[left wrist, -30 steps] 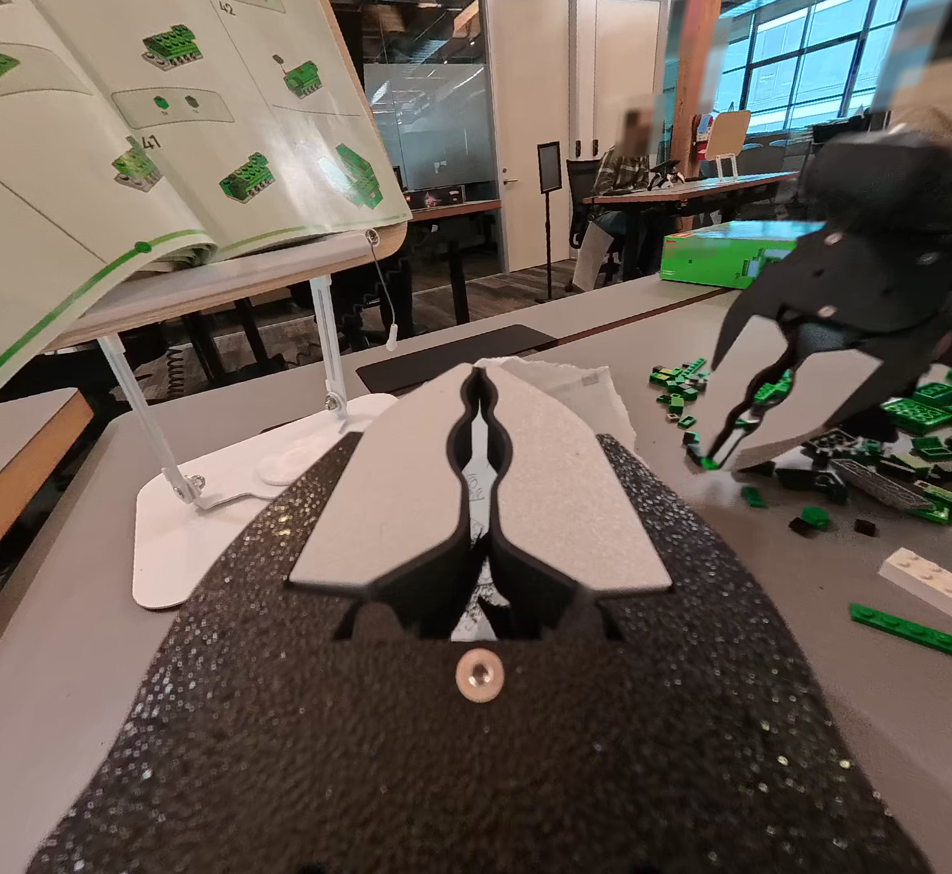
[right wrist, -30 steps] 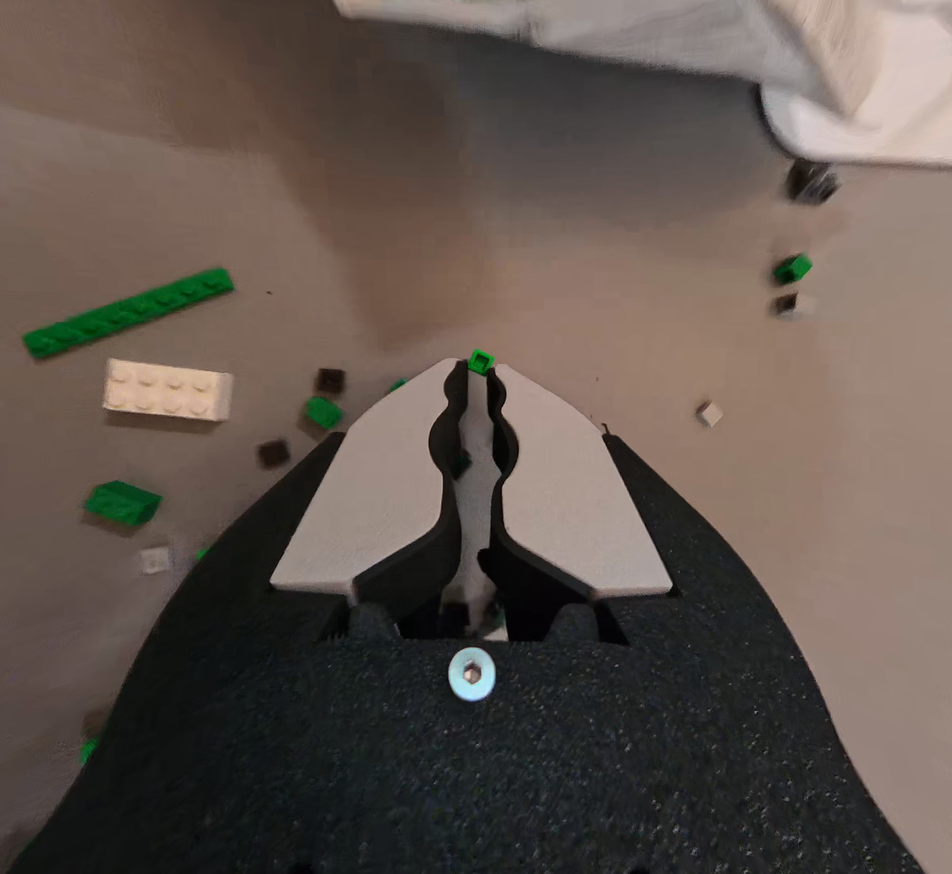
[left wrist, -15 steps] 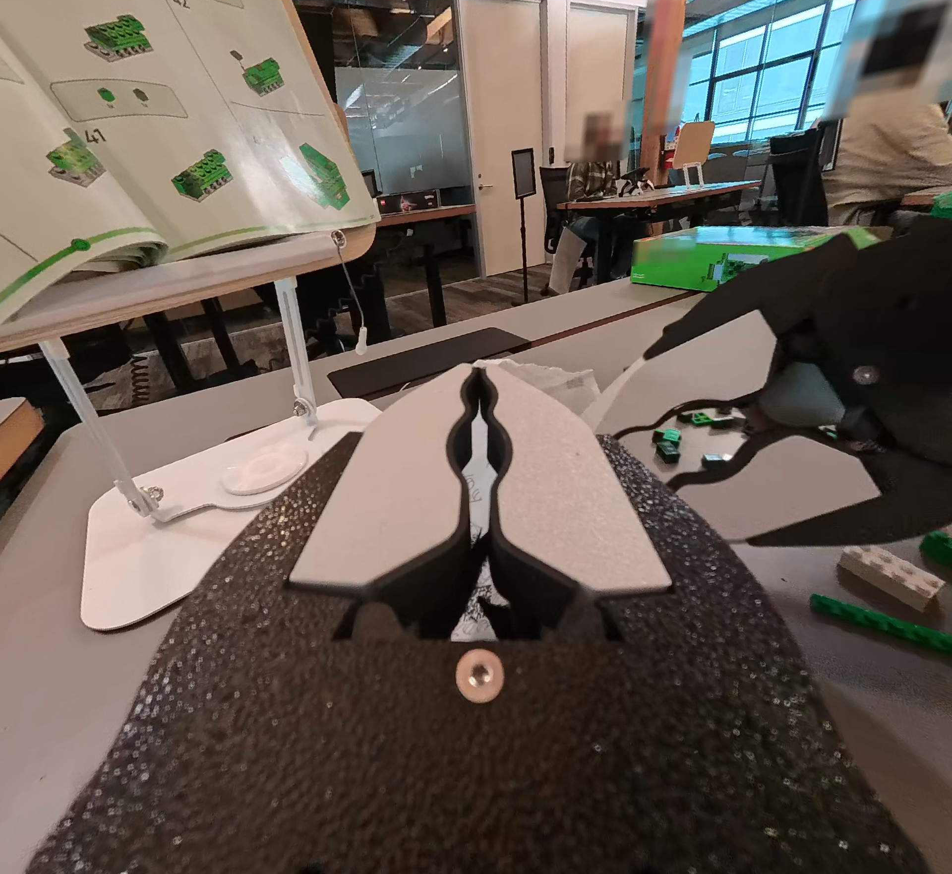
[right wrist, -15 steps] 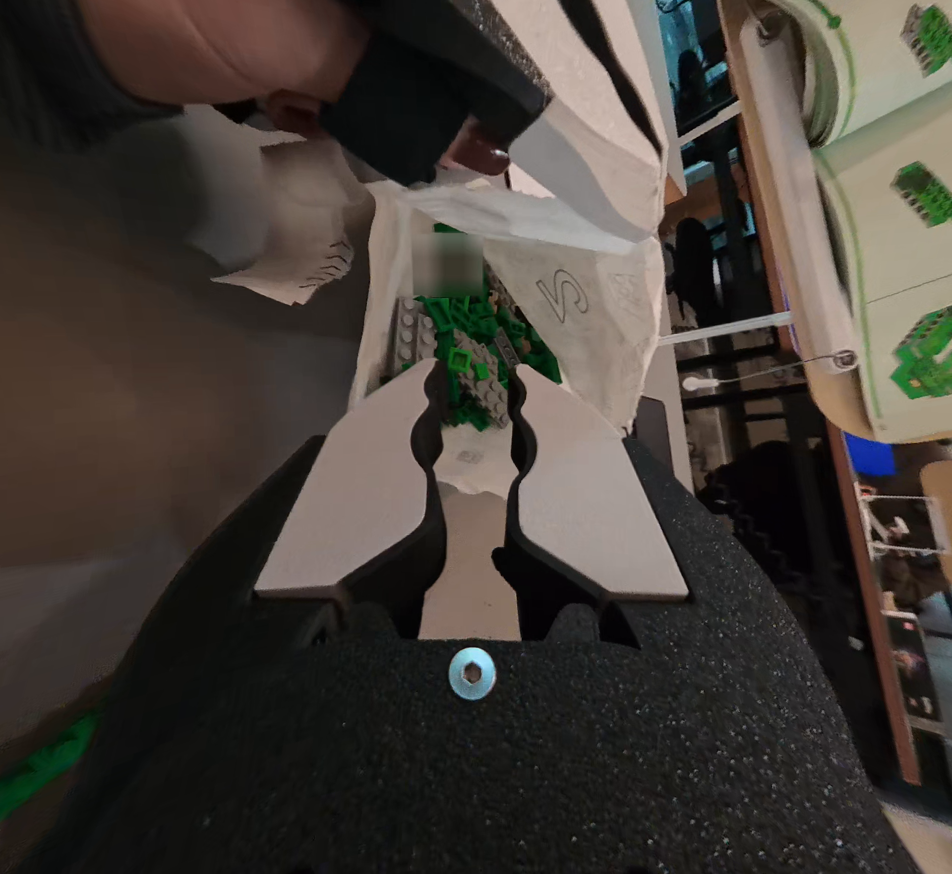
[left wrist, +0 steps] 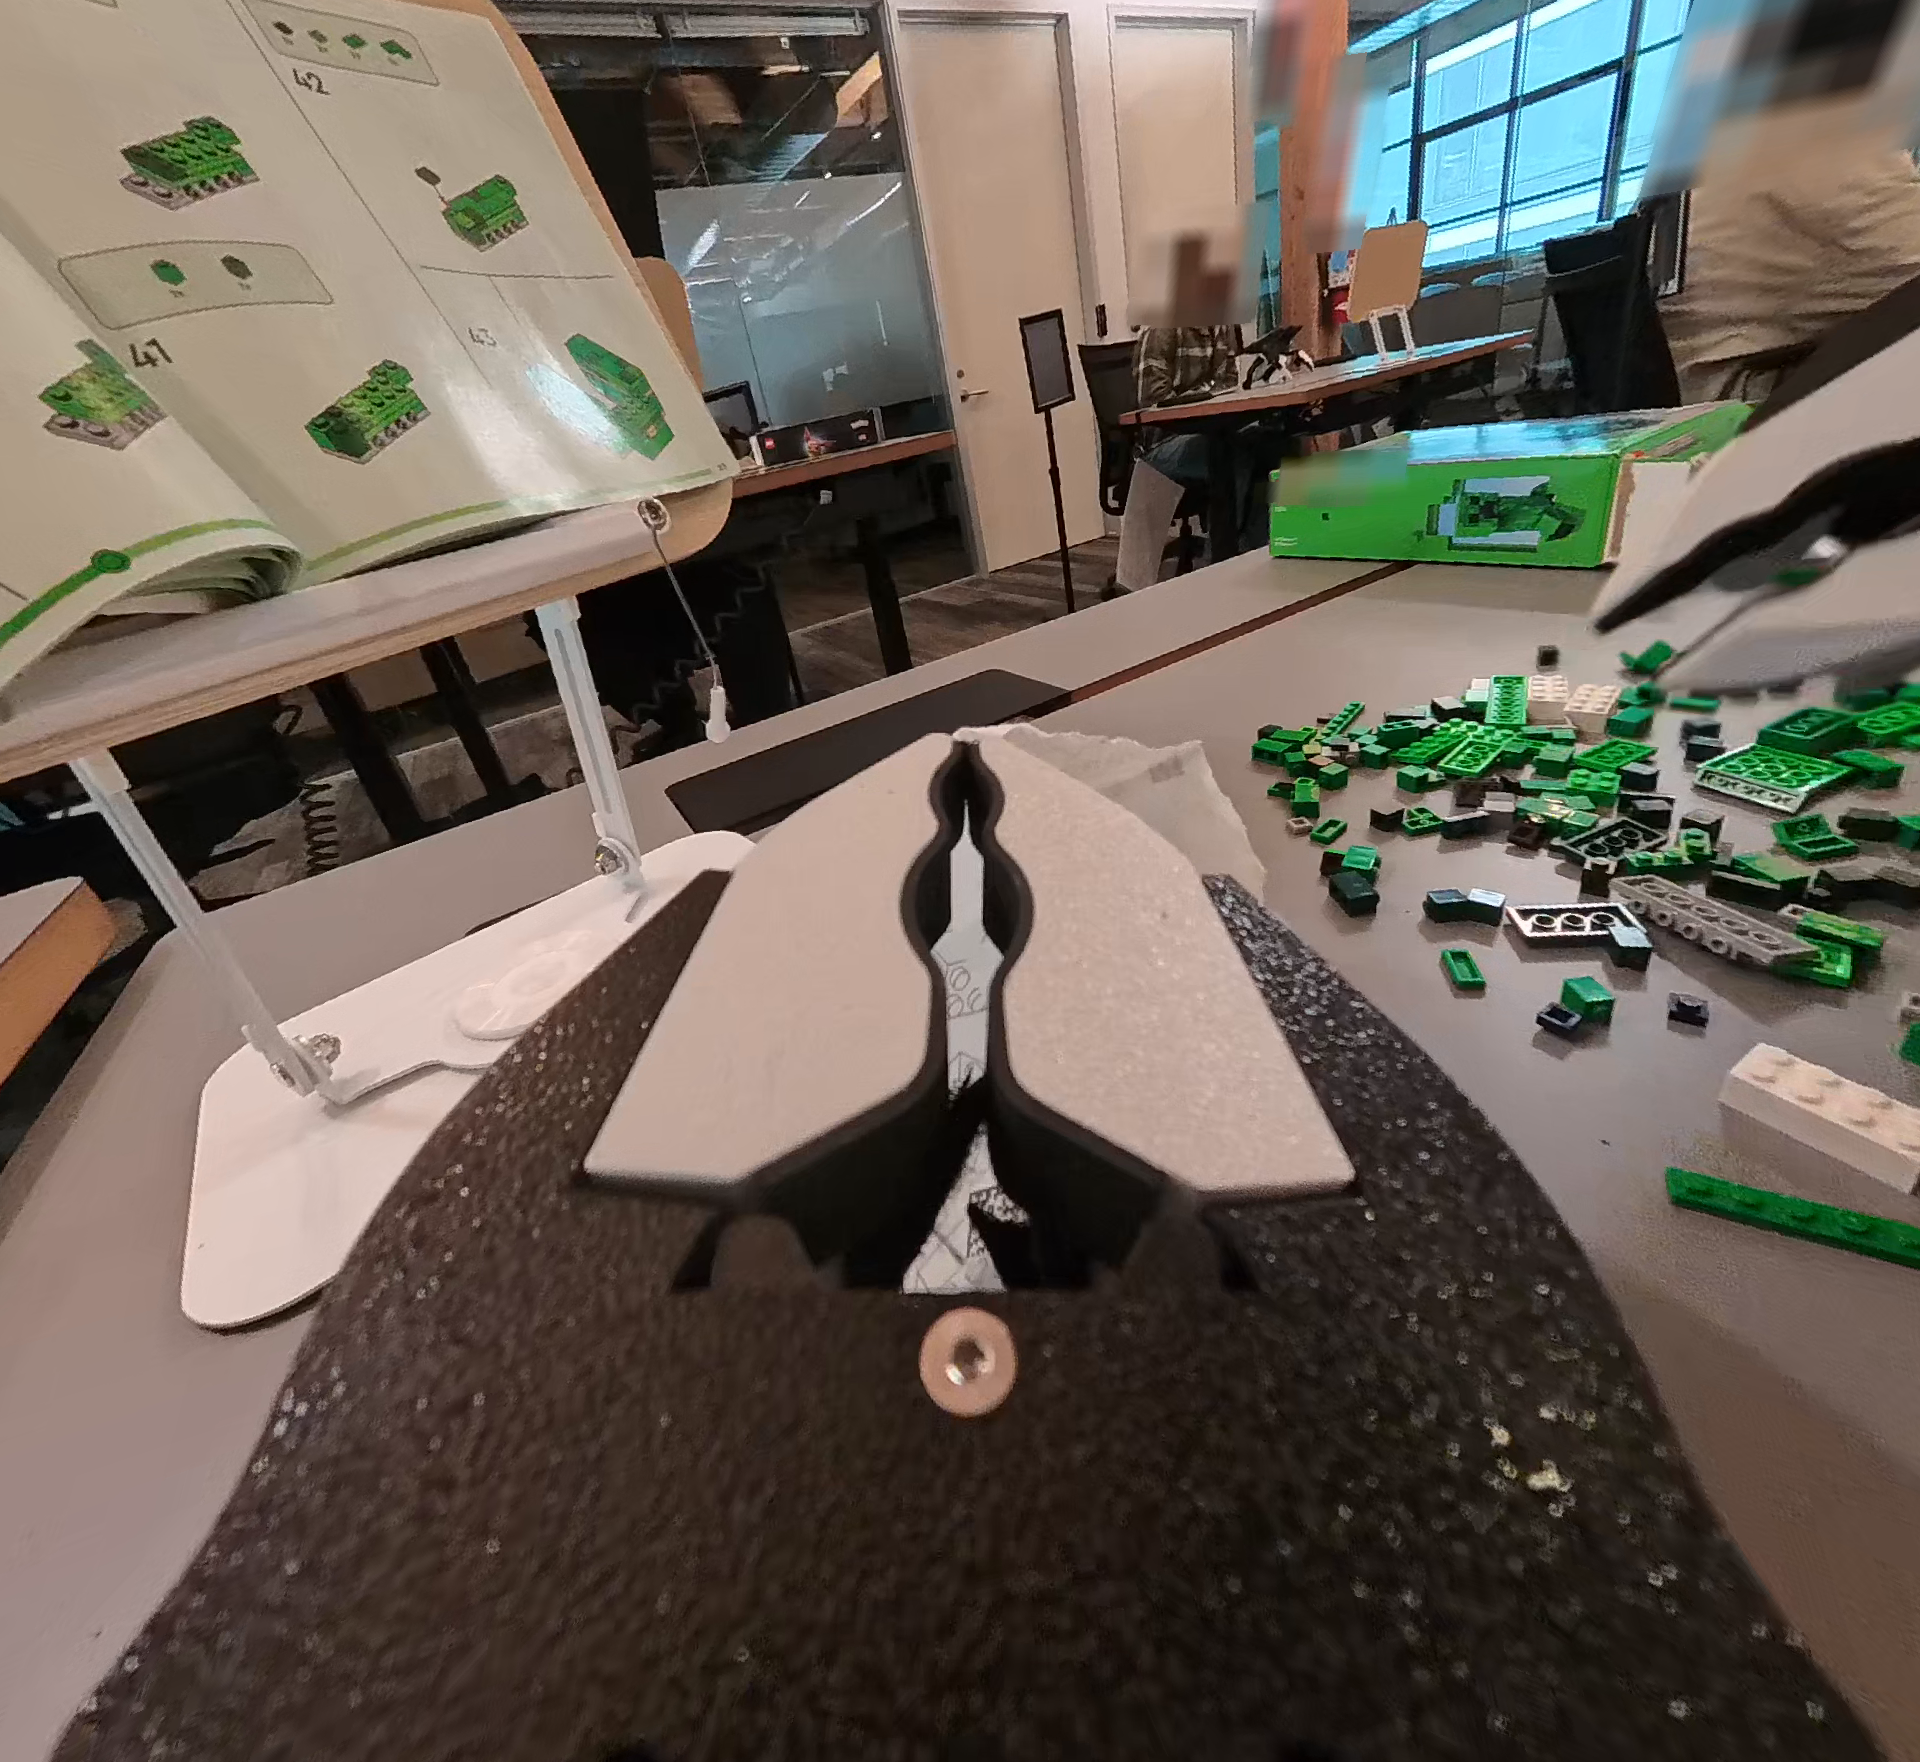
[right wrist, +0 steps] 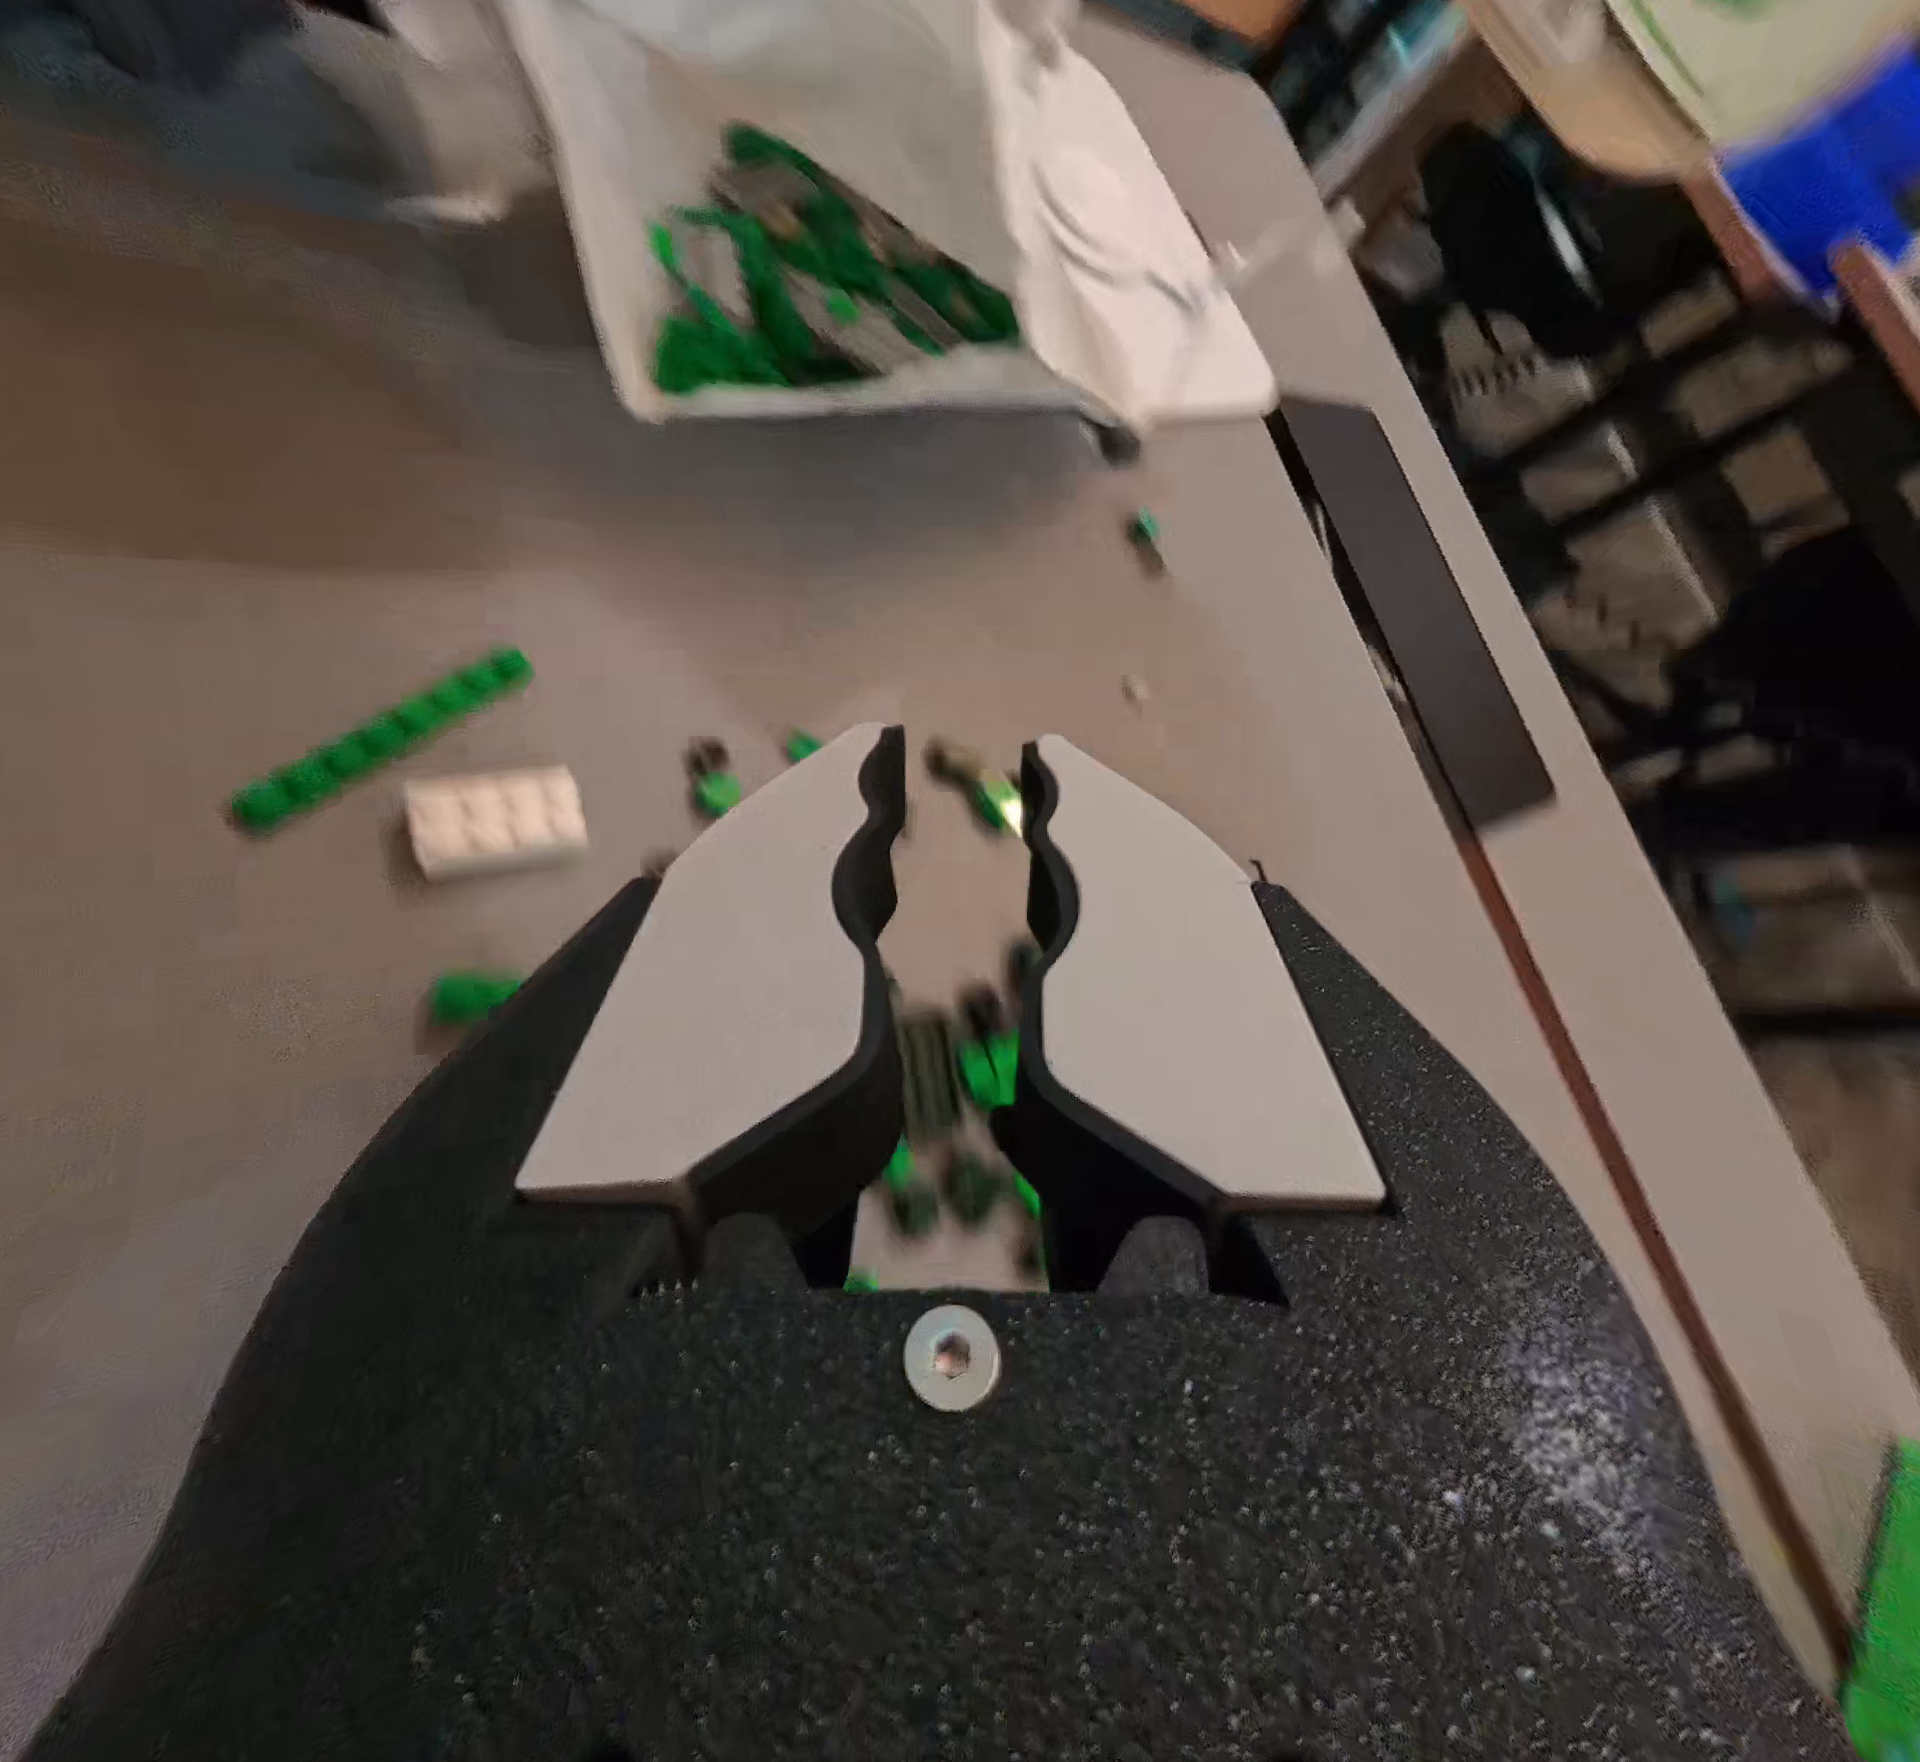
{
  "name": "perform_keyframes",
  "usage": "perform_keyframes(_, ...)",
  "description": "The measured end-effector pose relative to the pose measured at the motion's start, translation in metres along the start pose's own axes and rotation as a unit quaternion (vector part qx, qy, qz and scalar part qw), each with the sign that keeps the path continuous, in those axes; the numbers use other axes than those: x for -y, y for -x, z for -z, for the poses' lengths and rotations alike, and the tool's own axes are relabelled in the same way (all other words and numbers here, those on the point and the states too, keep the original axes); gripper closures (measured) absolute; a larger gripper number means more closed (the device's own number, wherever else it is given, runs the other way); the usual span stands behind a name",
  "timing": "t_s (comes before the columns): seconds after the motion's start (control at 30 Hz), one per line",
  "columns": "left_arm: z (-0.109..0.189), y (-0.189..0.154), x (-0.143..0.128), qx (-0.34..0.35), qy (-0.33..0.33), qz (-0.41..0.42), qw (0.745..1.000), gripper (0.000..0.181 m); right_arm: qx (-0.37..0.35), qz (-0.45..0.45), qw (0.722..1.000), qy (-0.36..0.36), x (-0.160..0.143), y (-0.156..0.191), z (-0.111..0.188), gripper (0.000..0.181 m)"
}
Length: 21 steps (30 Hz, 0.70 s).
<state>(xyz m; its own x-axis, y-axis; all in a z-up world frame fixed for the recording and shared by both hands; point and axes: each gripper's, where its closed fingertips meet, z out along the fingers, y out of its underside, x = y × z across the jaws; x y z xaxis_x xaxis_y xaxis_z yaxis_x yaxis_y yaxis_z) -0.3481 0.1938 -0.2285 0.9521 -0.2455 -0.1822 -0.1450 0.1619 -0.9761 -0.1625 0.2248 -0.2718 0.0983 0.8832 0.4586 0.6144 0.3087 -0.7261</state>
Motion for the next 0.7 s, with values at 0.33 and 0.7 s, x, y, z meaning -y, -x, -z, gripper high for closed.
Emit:
perform_keyframes(0.33,-0.005,-0.015,-0.004,-0.019,0.003,-0.036,0.999,0.181,-0.061,-0.404,0.891,0.2,-0.181,-0.069,0.097,0.167)
perform_keyframes(0.7,-0.006,-0.018,-0.005,-0.028,0.004,-0.034,0.999,0.181,0.017,-0.441,0.862,0.248,-0.185,-0.064,0.064,0.164)
